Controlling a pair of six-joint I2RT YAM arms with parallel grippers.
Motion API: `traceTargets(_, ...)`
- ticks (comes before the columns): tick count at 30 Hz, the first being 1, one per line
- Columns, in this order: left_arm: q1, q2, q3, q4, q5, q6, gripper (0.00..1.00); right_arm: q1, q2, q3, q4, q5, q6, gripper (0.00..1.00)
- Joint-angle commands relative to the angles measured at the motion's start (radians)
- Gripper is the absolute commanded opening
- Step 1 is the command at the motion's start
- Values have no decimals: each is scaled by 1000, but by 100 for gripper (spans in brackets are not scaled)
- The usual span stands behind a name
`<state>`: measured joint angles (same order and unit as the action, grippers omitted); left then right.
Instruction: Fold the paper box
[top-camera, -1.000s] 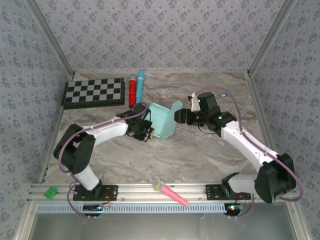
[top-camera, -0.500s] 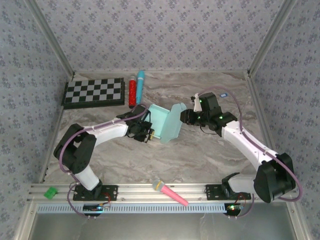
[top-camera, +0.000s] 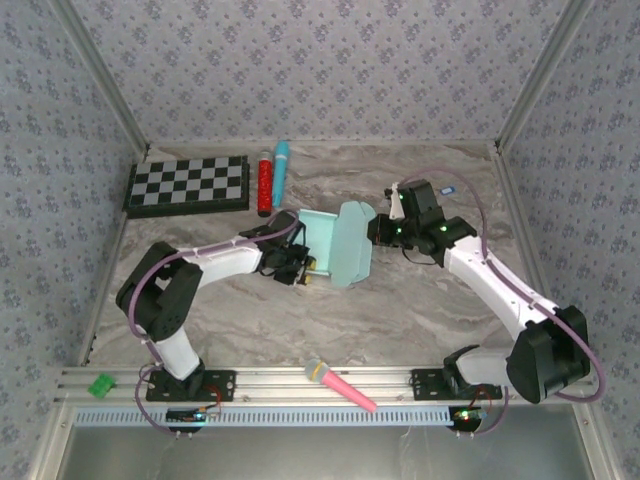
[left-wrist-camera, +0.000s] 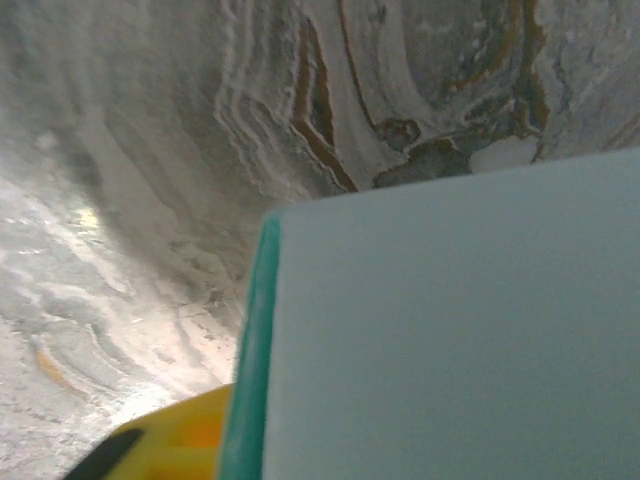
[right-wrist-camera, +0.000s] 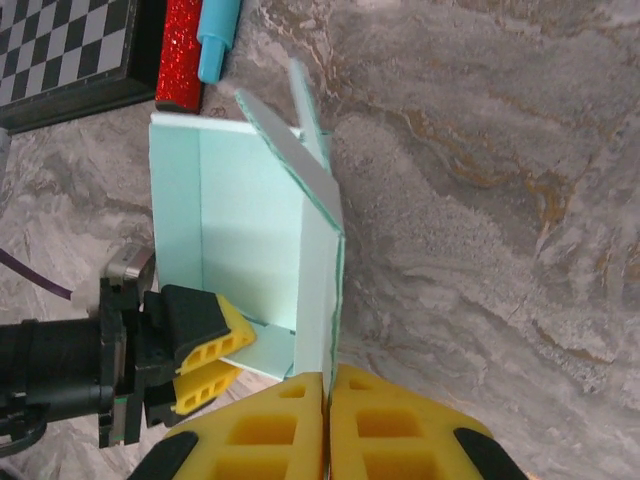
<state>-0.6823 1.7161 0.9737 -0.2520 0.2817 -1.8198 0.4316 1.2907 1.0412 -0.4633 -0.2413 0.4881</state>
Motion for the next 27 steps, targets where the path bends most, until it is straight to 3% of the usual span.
traceTargets(1, -5, 13, 38, -17, 24, -31, 39, 3, 21, 66, -82, 58, -30, 9)
traceTargets(9, -6, 19, 71, -35, 24, 18, 64, 5, 80, 142, -198, 146, -21, 8)
traceTargets(14, -7, 20, 138, -95, 19, 106, 85, 8, 141, 260, -314, 216, -43, 6)
traceTargets(17, -7, 10, 170, -128, 1, 159, 92, 13, 169, 303, -355, 244, -60, 6)
traceTargets(22, -12, -34, 177, -117, -33, 239, 99, 18, 207, 369, -413, 280, -90, 5)
traceTargets(27, -13, -136, 181, -163, -165, 385, 100, 19, 258, 457, -490, 301, -158, 5)
